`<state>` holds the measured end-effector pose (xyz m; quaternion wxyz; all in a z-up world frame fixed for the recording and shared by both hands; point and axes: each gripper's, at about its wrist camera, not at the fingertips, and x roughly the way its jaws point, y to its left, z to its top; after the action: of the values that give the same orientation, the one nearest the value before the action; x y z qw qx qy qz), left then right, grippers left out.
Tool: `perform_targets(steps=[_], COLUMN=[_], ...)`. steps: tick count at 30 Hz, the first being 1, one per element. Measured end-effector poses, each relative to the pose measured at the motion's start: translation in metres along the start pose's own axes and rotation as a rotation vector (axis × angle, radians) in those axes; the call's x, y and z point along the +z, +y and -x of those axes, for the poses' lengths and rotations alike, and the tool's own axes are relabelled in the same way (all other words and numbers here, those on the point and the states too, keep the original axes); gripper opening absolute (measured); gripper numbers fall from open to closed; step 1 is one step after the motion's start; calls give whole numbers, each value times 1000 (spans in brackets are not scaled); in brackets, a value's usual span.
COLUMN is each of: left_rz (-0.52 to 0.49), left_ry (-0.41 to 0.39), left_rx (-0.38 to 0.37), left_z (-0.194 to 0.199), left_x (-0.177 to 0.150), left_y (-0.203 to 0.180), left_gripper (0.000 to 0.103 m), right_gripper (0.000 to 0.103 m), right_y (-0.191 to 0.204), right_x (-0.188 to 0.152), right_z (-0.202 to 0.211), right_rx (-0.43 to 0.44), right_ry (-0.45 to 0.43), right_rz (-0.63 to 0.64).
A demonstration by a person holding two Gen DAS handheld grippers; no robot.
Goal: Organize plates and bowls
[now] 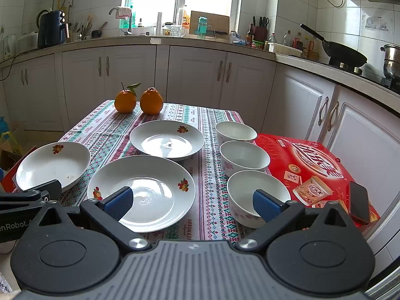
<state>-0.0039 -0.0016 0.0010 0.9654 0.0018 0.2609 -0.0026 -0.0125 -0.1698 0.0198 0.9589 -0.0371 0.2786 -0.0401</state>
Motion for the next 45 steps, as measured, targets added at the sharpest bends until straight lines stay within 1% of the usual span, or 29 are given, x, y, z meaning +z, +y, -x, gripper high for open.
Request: perform_targets(steps=[40,45], left_rz=[1,-8], left_ry=[-2,0], left_rx=[0,-6], left_z=[1,0], left_x=[0,2], left_y=[0,2], left_gripper=[102,102], right_gripper=[103,103], right_y=[1,1], right_x=[0,2], right_z=[1,-2], right_rx=[-6,7], right_ry=[-6,-4], right_rz=[2,10])
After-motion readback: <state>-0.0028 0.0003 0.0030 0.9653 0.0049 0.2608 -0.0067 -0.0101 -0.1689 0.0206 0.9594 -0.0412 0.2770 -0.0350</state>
